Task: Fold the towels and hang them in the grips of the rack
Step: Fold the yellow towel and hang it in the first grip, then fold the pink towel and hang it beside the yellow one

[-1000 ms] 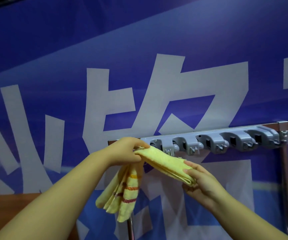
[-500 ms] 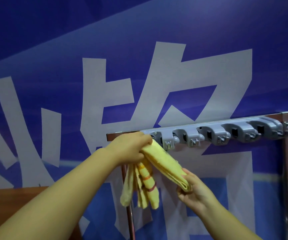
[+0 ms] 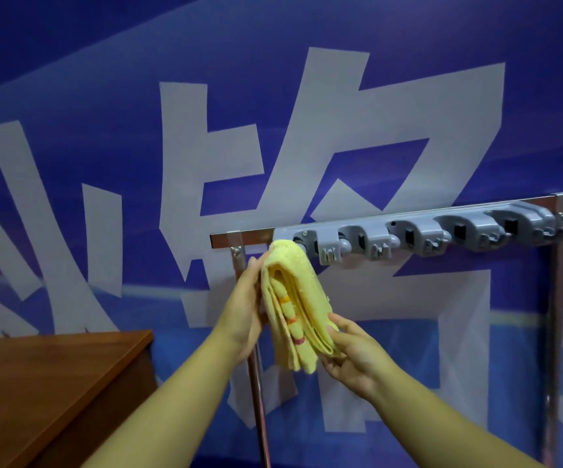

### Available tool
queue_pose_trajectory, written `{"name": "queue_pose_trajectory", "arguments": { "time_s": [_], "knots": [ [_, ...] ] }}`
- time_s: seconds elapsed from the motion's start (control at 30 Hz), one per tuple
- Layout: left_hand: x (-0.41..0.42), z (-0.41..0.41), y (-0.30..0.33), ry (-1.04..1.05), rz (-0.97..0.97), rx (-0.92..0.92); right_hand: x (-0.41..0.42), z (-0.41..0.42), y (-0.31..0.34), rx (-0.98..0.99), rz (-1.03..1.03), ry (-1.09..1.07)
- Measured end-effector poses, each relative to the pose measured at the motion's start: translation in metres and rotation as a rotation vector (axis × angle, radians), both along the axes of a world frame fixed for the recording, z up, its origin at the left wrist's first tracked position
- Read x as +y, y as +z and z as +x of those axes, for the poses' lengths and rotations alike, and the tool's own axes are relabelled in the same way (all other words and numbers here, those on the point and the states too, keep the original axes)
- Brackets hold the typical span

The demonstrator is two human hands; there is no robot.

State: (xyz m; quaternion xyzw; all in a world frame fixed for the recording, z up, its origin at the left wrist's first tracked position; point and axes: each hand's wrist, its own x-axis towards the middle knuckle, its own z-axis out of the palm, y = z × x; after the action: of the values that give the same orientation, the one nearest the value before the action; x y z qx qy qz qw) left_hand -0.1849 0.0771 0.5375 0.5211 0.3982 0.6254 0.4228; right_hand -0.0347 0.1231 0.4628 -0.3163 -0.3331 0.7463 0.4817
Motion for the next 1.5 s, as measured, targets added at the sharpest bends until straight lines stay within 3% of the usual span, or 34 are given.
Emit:
{"name": "queue_pose_trajectory", "arguments": {
  "time_s": [0.1,0.33,0.7,1.03,1.23,1.4,1.5],
  "knots": [
    [-0.006,0.011,-0.037,0.04,-0.157,-0.135,-0.009,0.002,-0.005,-0.05,0.048,0.02],
    [-0.026,0.027,-0.152,0.076,-0.41,-0.038,-0.032,0.034,-0.064,-0.331,0.098,0.03],
    [-0.067,0.12,-0.392,-0.141,-0.95,0.069,-0.08,0.159,-0.316,-0.825,-0.284,0.069],
    [-0.067,0.172,-0.539,-0.194,-1.314,0.052,-0.108,0.222,-0.509,-1.153,-0.601,0.173],
    [-0.056,0.185,-0.607,-0.171,-1.447,0.035,-0.119,0.21,-0.586,-1.5,-0.359,0.507],
    [-0.054,0.19,-0.643,-0.148,-1.51,0.033,-0.12,0.192,-0.635,-1.409,-0.322,0.674],
    [-0.056,0.19,-0.657,-0.169,-1.539,0.039,-0.123,0.192,-0.655,-1.467,-0.191,0.739]
  ]
}}
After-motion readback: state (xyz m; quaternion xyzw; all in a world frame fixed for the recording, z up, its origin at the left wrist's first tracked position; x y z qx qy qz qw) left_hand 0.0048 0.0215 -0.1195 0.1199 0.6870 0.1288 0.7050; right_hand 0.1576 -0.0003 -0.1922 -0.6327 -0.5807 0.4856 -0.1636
